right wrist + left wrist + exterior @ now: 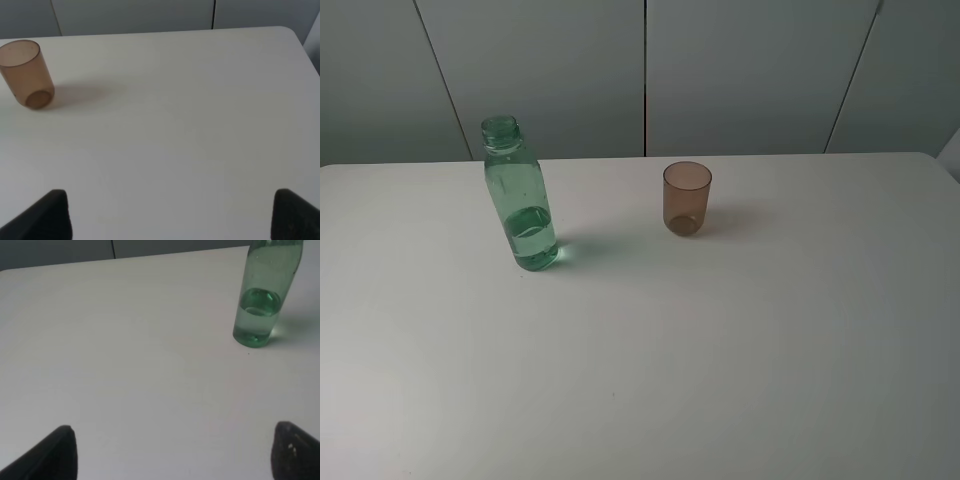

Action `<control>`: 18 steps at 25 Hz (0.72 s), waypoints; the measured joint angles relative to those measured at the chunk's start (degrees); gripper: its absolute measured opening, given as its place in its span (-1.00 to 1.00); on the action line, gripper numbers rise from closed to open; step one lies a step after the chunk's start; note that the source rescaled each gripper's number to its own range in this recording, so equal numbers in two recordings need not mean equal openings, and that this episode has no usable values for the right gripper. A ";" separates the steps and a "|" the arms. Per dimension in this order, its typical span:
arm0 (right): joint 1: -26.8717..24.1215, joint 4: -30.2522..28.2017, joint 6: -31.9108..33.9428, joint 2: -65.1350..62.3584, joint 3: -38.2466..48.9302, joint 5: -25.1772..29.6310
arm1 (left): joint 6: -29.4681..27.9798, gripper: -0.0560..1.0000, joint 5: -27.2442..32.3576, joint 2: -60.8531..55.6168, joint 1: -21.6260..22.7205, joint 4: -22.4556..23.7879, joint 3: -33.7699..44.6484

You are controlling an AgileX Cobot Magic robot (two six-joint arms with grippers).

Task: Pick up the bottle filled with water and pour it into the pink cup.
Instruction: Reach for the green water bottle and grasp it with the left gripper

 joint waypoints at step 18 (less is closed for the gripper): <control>0.00 0.00 0.00 0.00 0.00 0.00 | 0.00 0.94 -0.36 6.25 0.00 -0.52 -4.85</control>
